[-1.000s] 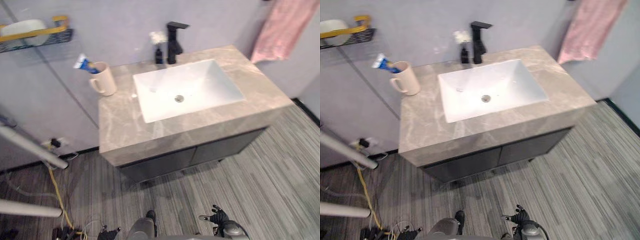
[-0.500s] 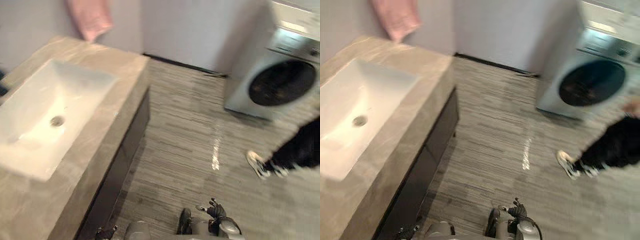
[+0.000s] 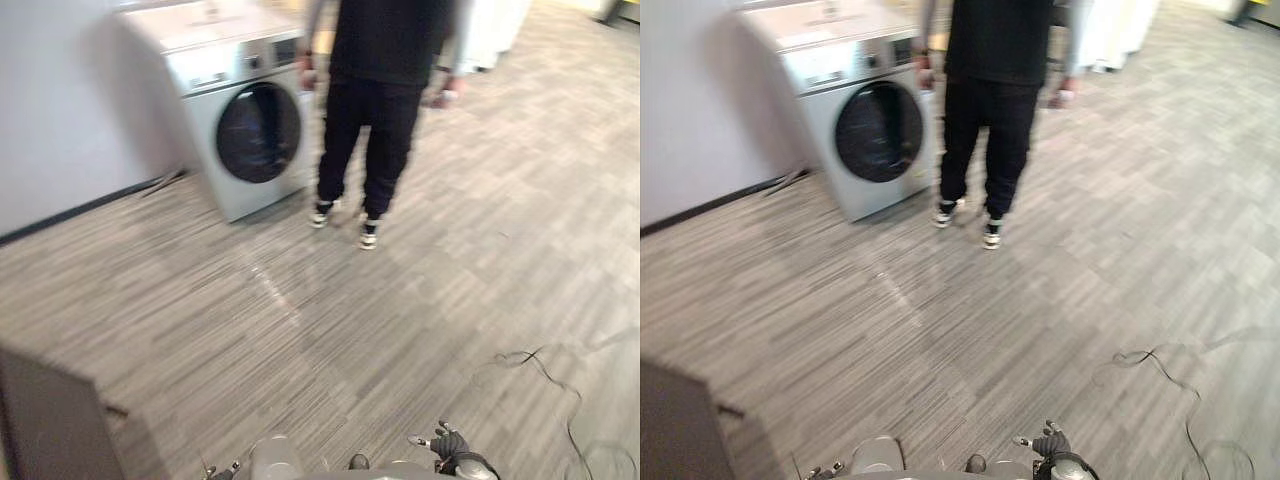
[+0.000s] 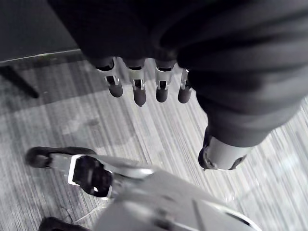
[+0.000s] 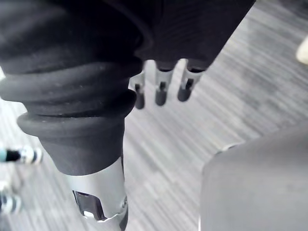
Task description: Organize washtable
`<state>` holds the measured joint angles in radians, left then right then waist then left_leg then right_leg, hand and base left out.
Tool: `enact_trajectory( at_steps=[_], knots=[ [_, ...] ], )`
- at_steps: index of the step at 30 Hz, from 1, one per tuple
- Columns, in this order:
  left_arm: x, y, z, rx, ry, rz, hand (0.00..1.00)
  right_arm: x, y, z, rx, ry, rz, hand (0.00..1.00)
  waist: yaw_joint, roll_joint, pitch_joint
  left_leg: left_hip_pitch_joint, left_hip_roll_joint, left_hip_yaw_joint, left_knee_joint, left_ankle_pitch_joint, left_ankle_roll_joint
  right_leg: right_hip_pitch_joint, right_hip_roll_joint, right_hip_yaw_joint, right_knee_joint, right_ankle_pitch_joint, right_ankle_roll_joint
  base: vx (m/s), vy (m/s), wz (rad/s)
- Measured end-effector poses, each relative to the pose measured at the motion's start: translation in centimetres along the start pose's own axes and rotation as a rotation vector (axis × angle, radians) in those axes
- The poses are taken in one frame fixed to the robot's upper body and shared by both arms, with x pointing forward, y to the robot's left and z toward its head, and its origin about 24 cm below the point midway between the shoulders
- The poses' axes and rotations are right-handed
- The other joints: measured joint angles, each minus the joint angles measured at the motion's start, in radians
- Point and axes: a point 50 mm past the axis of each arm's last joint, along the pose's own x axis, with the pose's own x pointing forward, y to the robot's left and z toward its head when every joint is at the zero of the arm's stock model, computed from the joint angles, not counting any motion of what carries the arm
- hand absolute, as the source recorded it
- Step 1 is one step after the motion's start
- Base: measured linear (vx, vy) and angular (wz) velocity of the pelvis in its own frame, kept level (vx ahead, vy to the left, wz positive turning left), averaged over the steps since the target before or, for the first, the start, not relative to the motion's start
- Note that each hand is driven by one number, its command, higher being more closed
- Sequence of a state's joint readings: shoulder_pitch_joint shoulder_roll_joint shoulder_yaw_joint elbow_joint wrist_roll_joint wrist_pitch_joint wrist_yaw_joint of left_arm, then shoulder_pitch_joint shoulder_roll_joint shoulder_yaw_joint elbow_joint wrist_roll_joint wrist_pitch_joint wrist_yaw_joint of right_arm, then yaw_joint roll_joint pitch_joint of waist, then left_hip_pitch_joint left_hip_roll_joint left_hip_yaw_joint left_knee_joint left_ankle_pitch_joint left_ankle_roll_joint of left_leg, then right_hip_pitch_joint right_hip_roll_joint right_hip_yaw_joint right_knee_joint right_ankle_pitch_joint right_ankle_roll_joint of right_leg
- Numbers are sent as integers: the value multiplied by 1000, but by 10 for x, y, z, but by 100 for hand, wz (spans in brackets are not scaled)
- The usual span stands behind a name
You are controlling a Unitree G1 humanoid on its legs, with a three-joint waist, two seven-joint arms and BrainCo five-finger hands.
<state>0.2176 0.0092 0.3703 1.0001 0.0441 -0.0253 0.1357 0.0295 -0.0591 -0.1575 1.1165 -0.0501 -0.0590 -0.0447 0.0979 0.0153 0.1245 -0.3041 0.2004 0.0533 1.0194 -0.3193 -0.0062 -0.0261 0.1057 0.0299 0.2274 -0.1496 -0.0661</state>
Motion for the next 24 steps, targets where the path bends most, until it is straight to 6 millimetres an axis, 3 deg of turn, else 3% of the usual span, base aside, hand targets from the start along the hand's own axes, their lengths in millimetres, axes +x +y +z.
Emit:
enact_trajectory(
  at_steps=[1,2,3,4,5,7,9,10,12,13,15,17,19,20,23,24],
  knots=[
    [-1,-1,-2,5,-1,-3,0,0,0,2,2,-8,-1,0,0,2,3,-13,-45,-94,-111,-8,-15,4,3,71,-3,5,24,163,270,-184],
    [-1,-1,-1,5,-4,-4,0,0,0,3,2,-10,-1,0,0,3,3,-18,-63,-142,-177,-12,-23,4,3,106,-1,0,36,163,314,-186],
    [0,-4,5,1,-24,-11,0,0,-1,3,4,-13,-3,0,0,6,3,-18,-99,-285,-337,-9,-32,-6,2,185,14,-18,57,181,363,-143],
    [0,-5,5,-1,-26,-13,0,0,-1,4,8,-16,-5,0,1,9,1,-10,-110,-347,-406,0,-47,-17,2,219,30,-29,73,226,470,-169],
    [0,-6,6,-1,-29,-16,0,-1,-1,0,26,-11,-9,0,0,7,-4,1,-125,-335,-416,56,-101,-33,-10,269,65,-56,99,228,477,-121],
    [1,-2,16,4,-66,-4,0,-4,2,-3,49,-17,-9,0,-14,-20,-14,1,-138,-245,-407,28,-69,-48,-58,279,67,-53,110,158,347,-107],
    [2,-3,23,2,-92,-5,0,-5,6,3,57,-58,0,0,-19,-27,-17,-1,-127,-135,-341,-23,-19,-73,-83,301,65,-31,143,59,355,-141],
    [2,-1,22,3,-91,-2,0,-5,10,5,58,-65,11,0,-15,-32,-21,-2,-120,-91,-343,-27,-12,-93,-94,299,72,-23,156,11,440,-171],
    [2,-2,31,3,-128,-5,0,-5,22,12,46,-83,46,0,2,-48,-31,-4,-97,53,-365,-27,-3,-167,-161,124,102,-4,158,-21,321,-175],
    [2,-2,32,5,-131,-5,0,-5,26,15,50,-87,56,0,1,-48,-31,6,-96,101,-379,-27,-2,-171,-221,-79,113,-5,156,-33,267,-131],
    [2,-3,32,7,-131,-9,0,-5,29,14,54,-81,62,0,3,-45,-29,43,-96,161,-413,-28,10,-135,-281,-315,132,-2,141,-33,239,-103],
    [3,-4,29,30,-116,-17,0,-5,28,12,60,-77,61,0,-1,-35,-33,78,-98,189,-460,-10,39,-72,-259,-333,48,10,148,-27,111,-67],
    [3,-4,29,42,-112,-20,0,-5,27,11,71,-71,54,0,-4,-34,-36,88,-106,200,-490,9,44,-60,-252,-320,8,33,153,-42,38,-13],
    [4,-2,28,54,-105,-21,0,-4,25,8,62,-50,51,0,-3,-44,-51,95,-135,213,-560,51,50,-63,-264,-307,-45,88,160,-55,18,8],
    [4,-2,26,46,-93,-21,0,-2,24,9,15,-35,56,0,0,-62,-80,110,-191,227,-732,154,52,-78,-285,-307,-146,167,165,-73,6,7],
    [4,-4,25,46,-87,-25,0,-1,24,9,-26,-33,64,0,0,-54,-83,109,-205,233,-789,192,55,-82,-284,-307,-194,196,161,-80,-28,-5]
  ],
)
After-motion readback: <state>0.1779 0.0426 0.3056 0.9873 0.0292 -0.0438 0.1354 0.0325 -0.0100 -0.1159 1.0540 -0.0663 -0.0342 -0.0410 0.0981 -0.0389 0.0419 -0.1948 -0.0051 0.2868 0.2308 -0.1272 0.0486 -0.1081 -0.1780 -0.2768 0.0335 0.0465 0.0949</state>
